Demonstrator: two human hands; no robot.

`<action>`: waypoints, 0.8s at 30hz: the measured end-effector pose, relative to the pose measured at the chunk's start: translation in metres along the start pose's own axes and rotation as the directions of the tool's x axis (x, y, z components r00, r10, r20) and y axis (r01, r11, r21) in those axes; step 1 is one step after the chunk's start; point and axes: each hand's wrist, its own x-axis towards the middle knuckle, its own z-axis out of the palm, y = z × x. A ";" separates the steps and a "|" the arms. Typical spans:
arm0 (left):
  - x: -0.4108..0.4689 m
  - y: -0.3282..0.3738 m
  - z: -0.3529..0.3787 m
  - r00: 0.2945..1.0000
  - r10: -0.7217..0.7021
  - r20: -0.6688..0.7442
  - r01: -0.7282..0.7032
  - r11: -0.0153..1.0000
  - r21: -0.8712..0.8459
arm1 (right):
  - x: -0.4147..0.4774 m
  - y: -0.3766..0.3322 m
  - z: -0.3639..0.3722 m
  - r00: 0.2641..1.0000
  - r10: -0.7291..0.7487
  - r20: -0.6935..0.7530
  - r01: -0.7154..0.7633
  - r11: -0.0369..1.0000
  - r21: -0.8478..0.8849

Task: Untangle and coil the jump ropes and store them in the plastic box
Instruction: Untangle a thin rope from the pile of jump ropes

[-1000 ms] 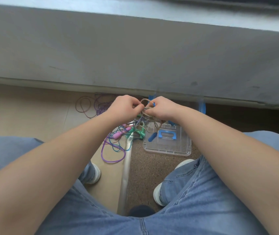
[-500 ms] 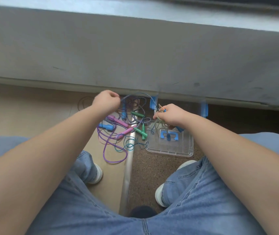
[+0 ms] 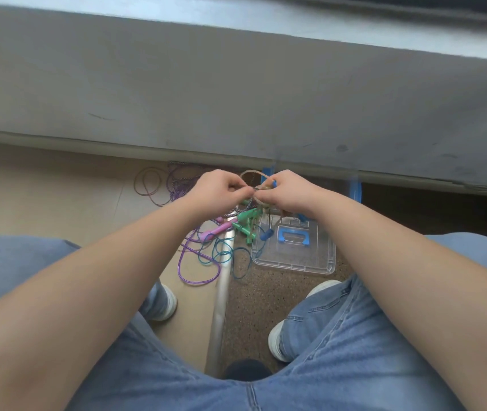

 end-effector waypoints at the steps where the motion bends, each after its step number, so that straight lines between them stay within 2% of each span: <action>1: 0.000 -0.001 -0.003 0.999 -0.019 -0.049 0.016 0.998 -0.063 | 0.001 0.003 0.000 1.000 0.005 -0.008 -0.006 0.999 -0.047; 4: 0.000 -0.003 -0.013 0.978 -0.092 -0.189 0.039 0.963 -0.267 | 0.004 0.014 -0.002 0.998 0.058 0.002 -0.057 0.991 -0.125; 7: -0.001 -0.006 -0.014 0.958 -0.159 -0.241 0.088 0.956 -0.280 | 0.006 0.021 -0.001 0.997 0.078 0.028 -0.076 0.995 -0.063; 10: -0.003 -0.012 -0.010 0.925 -0.237 -0.297 0.125 0.928 -0.351 | 0.006 0.019 0.000 0.996 0.073 0.045 -0.070 0.994 -0.081; 12: -0.002 -0.012 -0.009 0.924 -0.260 -0.282 0.124 0.899 -0.420 | 0.005 0.016 -0.001 0.994 0.090 0.066 -0.081 0.988 -0.129; 13: -0.001 -0.010 -0.009 0.938 -0.263 -0.228 0.130 0.872 -0.472 | 0.005 0.016 -0.001 0.993 0.096 0.073 -0.086 0.987 -0.136; 15: 0.003 -0.001 -0.006 0.950 -0.311 -0.026 0.222 0.732 -0.644 | 0.007 0.016 0.000 0.993 0.101 0.066 -0.098 0.994 -0.048; 17: 0.000 0.010 -0.004 0.926 -0.334 0.177 0.332 0.493 -0.804 | 0.008 0.016 0.002 0.995 0.090 0.049 -0.096 0.988 0.121; 19: -0.005 0.018 -0.005 0.929 -0.293 0.224 0.314 0.311 -0.897 | 0.010 0.016 0.003 0.997 0.054 0.063 -0.070 0.956 0.284; 21: -0.005 0.017 -0.009 0.930 -0.298 0.216 0.276 0.179 -0.944 | 0.007 0.016 0.002 0.994 0.003 0.107 -0.049 0.901 0.431; 23: -0.003 0.013 -0.009 0.918 -0.342 0.199 0.248 0.105 -0.963 | 0.004 0.015 -0.001 0.988 -0.028 0.154 -0.062 0.834 0.549; 24: -0.001 0.010 -0.008 0.909 -0.373 0.187 0.241 0.105 -0.965 | 0.002 0.014 -0.003 0.985 -0.040 0.169 -0.069 0.806 0.588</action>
